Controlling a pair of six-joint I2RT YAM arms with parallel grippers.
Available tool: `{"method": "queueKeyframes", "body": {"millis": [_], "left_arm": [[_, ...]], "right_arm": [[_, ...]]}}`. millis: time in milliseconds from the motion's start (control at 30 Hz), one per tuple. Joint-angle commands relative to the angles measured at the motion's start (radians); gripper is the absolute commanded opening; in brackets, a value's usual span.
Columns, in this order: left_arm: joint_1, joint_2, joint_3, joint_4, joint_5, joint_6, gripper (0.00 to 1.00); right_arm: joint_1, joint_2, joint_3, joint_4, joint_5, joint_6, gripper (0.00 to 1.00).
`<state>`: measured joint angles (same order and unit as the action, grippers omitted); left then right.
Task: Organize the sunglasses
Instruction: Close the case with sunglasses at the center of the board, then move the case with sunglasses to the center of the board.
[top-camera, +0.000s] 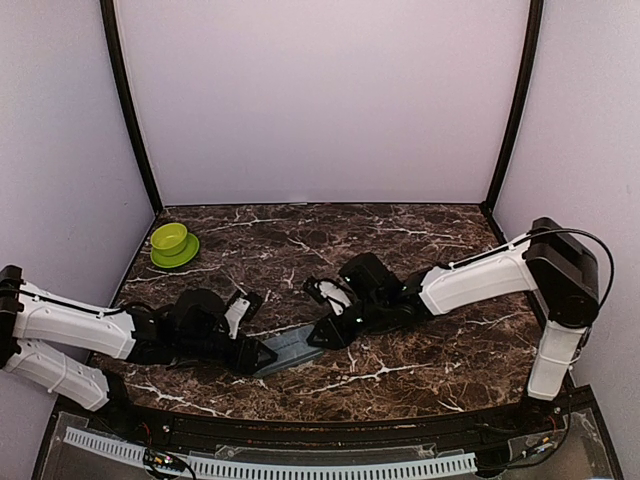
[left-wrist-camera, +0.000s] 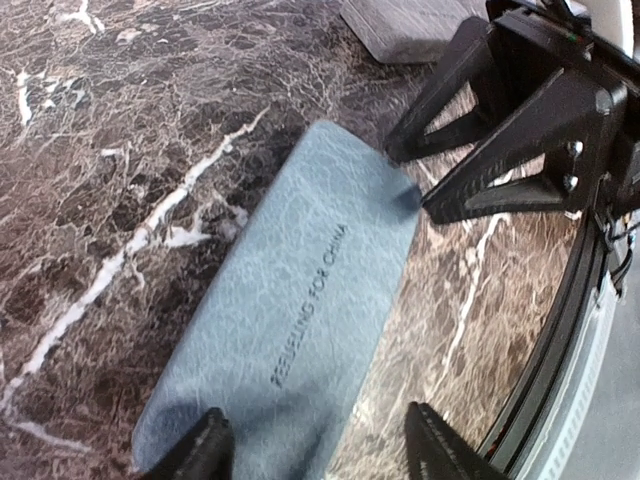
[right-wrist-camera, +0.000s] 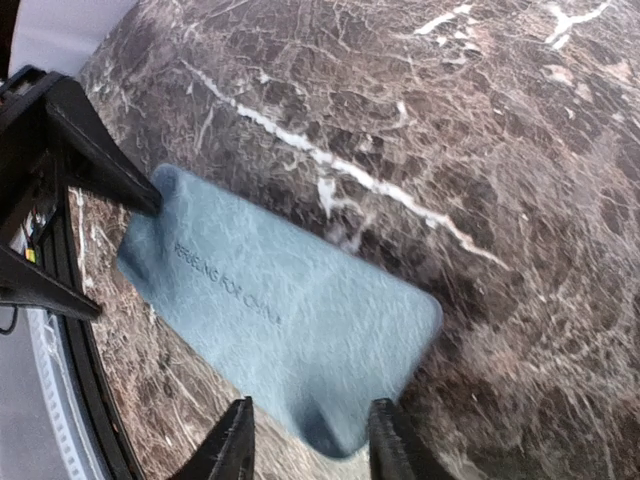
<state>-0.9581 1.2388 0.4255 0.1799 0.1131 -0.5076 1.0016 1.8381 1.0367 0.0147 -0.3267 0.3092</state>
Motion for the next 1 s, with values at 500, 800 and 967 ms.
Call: {"method": "queueKeyframes", "body": {"millis": [500,800,967], "left_arm": [[-0.075,-0.211,-0.096,-0.275,-0.197,-0.105,0.83],[-0.114,-0.062,-0.082,-0.179,-0.215,-0.075,0.81],[-0.116,0.029,-0.019,-0.166,-0.233,-0.012,0.67]], "right_arm": [[0.018,-0.044,-0.038,-0.074,0.092,0.012,0.63],[0.026,0.056,0.071,-0.139,0.083,-0.061,0.62],[0.029,0.068,0.086,-0.148,0.098,-0.064,0.57]]}}
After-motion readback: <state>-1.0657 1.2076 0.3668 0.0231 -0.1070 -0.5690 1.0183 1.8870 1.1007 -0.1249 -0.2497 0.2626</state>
